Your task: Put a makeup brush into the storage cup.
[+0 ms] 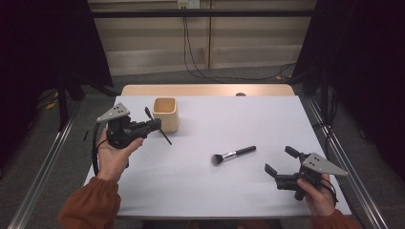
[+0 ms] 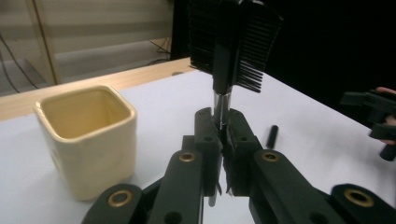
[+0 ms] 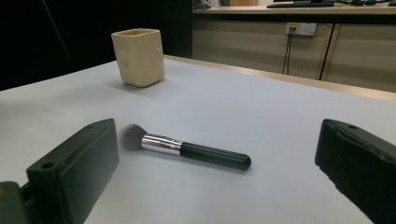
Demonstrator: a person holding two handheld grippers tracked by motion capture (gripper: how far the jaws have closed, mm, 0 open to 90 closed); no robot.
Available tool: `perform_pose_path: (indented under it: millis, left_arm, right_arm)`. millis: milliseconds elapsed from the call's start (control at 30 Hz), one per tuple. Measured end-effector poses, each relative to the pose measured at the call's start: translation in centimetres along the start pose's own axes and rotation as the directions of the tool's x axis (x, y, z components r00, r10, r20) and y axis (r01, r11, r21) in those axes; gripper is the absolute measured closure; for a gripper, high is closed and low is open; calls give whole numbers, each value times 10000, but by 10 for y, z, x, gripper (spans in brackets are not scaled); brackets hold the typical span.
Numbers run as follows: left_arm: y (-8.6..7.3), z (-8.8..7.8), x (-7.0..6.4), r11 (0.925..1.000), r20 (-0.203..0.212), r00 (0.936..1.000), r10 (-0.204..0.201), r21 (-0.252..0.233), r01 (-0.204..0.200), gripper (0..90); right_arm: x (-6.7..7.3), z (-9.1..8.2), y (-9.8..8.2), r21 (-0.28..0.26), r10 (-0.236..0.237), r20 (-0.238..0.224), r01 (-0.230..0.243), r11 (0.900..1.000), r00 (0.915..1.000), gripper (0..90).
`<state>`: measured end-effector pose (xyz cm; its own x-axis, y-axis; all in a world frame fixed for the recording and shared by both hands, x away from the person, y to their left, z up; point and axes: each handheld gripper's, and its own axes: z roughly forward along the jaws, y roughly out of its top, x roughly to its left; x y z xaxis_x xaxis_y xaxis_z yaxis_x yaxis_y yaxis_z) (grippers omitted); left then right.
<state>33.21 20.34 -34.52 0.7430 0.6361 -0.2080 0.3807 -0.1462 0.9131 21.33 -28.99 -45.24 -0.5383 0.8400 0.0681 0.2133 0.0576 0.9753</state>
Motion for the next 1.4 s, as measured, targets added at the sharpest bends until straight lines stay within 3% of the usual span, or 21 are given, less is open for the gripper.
perform_pose_path:
  millis: [167, 467, 1033, 1300, 1400]
  left_arm:
    - [10, 7, 5, 9996, -350, 9991, 251, -91, -254, 857]
    - [24, 17, 21, 9994, -960, 9948, 333, -56, -340, 857]
    - [44, 33, 38, 9981, -1522, 9878, 338, -465, -413, 857]
    - [58, 33, 51, 9970, -2117, 9767, 363, -591, -499, 857]
    - [60, 36, 56, 9970, -2157, 9761, 265, -648, -414, 857]
  right_arm:
    - [-1, 0, -1, 54, 14, -64, -13, 10000, 10000, 0]
    - [0, 1, -2, 106, -13, -145, 15, 9999, 9999, 0]
    - [1, 0, -2, 23, -29, -89, 29, 10000, 10000, 0]
    - [1, 0, -2, 5, -65, -51, 65, 10000, 10000, 0]
    - [1, 0, -3, 9, -52, -49, 52, 10000, 10000, 0]
